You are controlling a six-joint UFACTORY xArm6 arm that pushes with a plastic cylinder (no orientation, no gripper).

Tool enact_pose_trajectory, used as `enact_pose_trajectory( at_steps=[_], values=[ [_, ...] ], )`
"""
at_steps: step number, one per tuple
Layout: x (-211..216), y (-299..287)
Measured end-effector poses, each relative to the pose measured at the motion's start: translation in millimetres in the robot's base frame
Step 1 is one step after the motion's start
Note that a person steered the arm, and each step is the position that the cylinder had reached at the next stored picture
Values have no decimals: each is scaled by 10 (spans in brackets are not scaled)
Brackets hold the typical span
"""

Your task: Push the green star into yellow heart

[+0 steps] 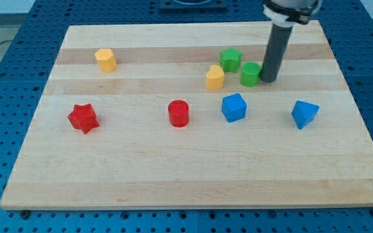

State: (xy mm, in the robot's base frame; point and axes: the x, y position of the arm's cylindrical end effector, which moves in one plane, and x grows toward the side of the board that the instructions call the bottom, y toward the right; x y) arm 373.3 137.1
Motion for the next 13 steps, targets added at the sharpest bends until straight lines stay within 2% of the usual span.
enact_pose_trajectory(
  at_steps=[1, 2, 3, 5, 6, 7, 8, 12, 13],
  values=[
    [43, 219],
    [-129, 602],
    [-485, 726],
    [-930, 494],
    [-995, 171],
    [-975, -179],
    [-878, -271],
    [-552, -539],
    [-598, -346]
  ],
)
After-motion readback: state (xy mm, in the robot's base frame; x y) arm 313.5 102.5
